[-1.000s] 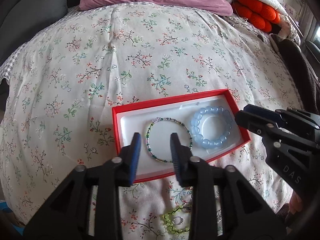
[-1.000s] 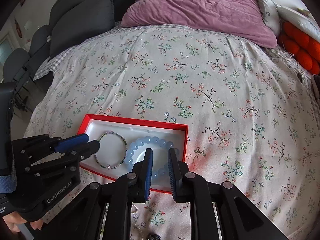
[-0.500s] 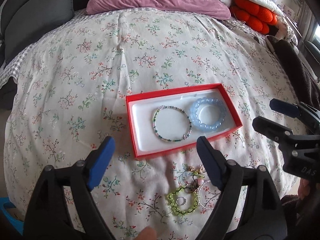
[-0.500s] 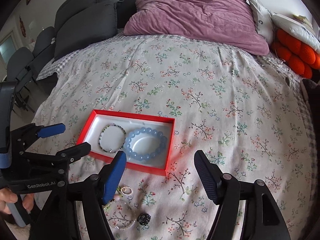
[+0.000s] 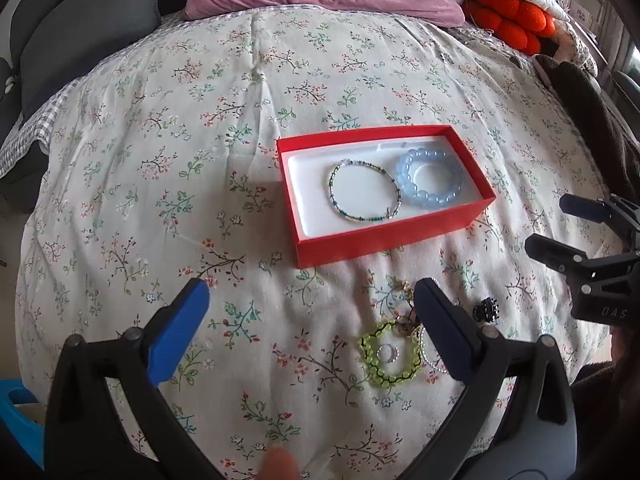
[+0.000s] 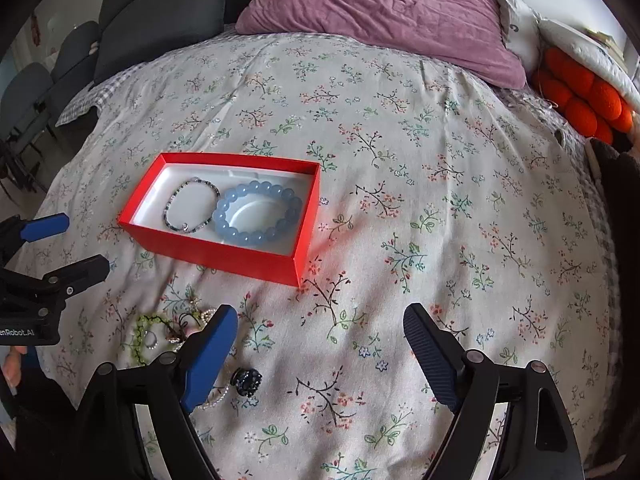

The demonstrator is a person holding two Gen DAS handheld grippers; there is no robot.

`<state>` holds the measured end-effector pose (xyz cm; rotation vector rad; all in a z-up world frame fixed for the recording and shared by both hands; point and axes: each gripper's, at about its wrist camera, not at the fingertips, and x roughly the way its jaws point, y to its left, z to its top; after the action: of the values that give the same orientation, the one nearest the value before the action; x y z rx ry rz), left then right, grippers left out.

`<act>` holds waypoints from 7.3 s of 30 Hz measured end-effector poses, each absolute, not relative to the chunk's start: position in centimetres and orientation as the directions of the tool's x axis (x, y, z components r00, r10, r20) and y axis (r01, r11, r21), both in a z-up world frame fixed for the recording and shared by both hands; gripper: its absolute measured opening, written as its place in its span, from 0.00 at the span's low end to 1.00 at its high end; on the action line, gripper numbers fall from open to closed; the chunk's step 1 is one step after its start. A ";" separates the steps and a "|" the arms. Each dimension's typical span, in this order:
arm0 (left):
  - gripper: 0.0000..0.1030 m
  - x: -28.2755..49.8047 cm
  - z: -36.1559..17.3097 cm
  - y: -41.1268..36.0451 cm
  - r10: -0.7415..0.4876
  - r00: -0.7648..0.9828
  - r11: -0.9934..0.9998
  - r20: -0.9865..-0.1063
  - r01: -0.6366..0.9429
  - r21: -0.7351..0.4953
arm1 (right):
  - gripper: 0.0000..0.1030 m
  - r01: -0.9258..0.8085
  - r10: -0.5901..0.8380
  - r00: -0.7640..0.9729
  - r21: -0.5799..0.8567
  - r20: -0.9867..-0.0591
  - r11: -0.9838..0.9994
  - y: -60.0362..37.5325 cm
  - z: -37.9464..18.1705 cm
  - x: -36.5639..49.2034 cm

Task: Organize jewelry
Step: 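Move both open tools back over the remaining jewelry pile, then grasp the green bead bracelet with the left tool while the right tool grasps the clear beaded bracelet, then lower both bracelets into the red box and open both tools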

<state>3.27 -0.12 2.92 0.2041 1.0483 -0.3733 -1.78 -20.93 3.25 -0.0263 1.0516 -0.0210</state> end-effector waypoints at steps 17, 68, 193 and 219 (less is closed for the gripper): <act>0.99 1.4 0.2 2.6 -0.207 0.399 0.909 -0.893 0.415 -0.026 | 0.84 -0.102 0.000 0.426 -0.048 -0.905 0.994 -18.4 0.7 -3.8; 0.12 -1.0 -3.8 -1.6 -0.269 0.157 0.862 -0.950 0.479 -0.164 | 0.42 -0.045 0.017 0.309 0.003 -0.951 0.999 -14.4 -5.1 -5.4; 0.12 10.6 1.9 -1.2 -0.362 0.343 0.917 -0.867 0.298 -0.266 | 0.04 -0.079 0.315 0.562 0.330 -0.765 0.941 -15.5 6.4 5.2; 0.19 10.1 2.4 -2.2 -0.353 0.375 0.910 -0.857 0.352 -0.221 | 0.18 0.097 0.130 0.516 0.209 -0.846 0.973 -20.8 3.3 6.3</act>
<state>10.08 -2.18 2.39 -0.0013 1.0973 -0.4511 6.34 -20.77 3.32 0.2426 1.0309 0.0203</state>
